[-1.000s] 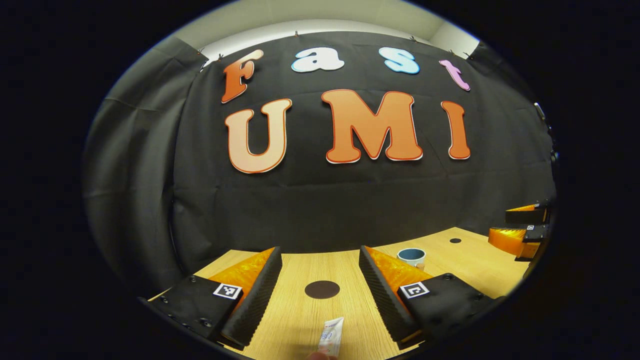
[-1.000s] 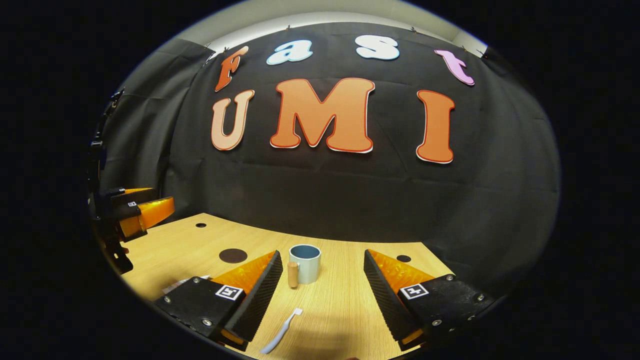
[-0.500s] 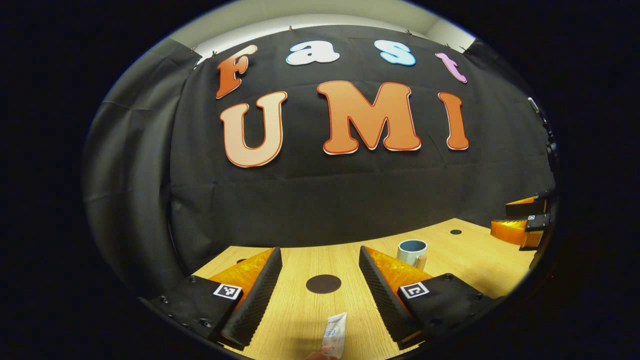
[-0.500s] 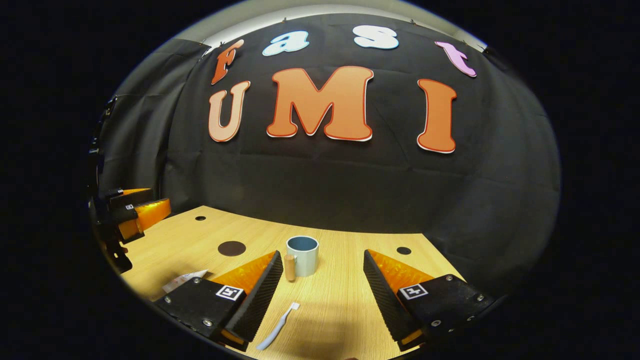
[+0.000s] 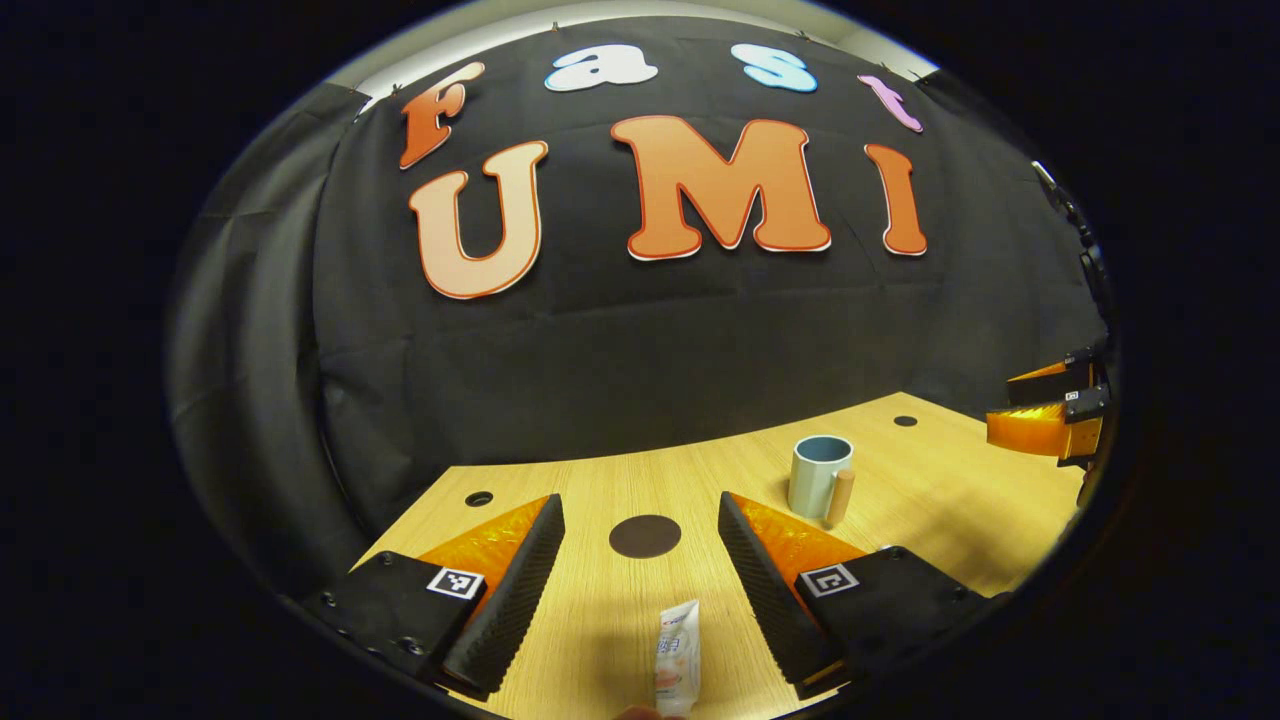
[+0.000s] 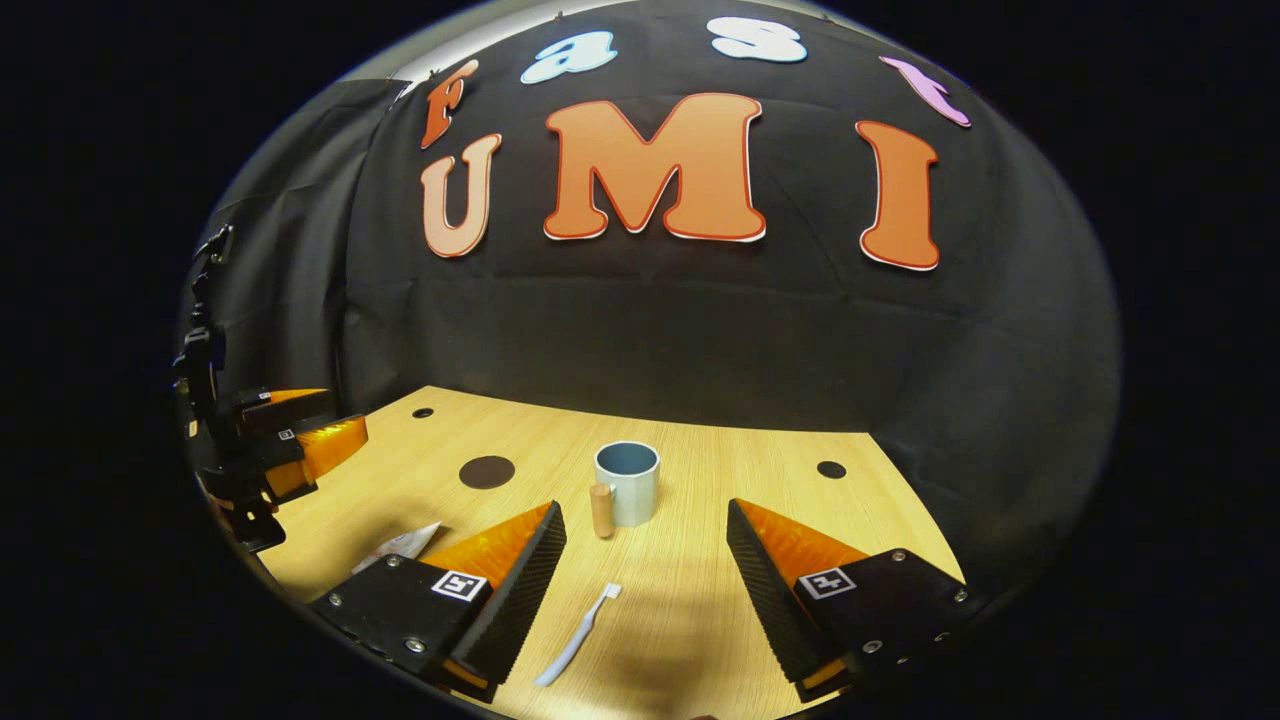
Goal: Put the toothbrush and toothpaste on the desktop into the cup, then pick up the cup and place it on the coaster on the desktop.
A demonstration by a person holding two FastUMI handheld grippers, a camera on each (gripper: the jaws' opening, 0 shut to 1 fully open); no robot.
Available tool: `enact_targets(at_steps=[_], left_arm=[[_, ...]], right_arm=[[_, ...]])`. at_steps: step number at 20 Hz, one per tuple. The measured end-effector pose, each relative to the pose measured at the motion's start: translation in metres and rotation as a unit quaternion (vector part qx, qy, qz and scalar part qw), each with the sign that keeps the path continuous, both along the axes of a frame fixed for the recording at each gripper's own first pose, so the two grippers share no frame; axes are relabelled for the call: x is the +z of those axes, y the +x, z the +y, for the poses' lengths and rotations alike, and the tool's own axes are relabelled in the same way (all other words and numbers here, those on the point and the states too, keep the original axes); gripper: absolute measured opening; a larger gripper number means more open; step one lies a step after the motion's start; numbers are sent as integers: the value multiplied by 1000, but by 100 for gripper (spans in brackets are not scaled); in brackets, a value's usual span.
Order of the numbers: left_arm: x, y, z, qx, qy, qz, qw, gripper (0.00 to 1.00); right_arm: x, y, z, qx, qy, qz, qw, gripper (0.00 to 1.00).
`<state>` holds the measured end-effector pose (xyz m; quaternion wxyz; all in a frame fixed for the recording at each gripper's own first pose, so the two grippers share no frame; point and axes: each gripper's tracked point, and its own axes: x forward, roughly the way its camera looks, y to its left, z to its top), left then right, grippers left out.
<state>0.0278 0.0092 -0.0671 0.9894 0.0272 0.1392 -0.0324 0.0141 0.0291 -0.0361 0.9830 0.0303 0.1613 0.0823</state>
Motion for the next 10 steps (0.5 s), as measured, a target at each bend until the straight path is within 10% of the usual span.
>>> enact_targets(at_steps=[10], left_arm=[[-50, 3, 6, -21, 10, 118, 993, 99]], right_arm=[[-20, 0, 11, 28, 3, 90, 996, 95]])
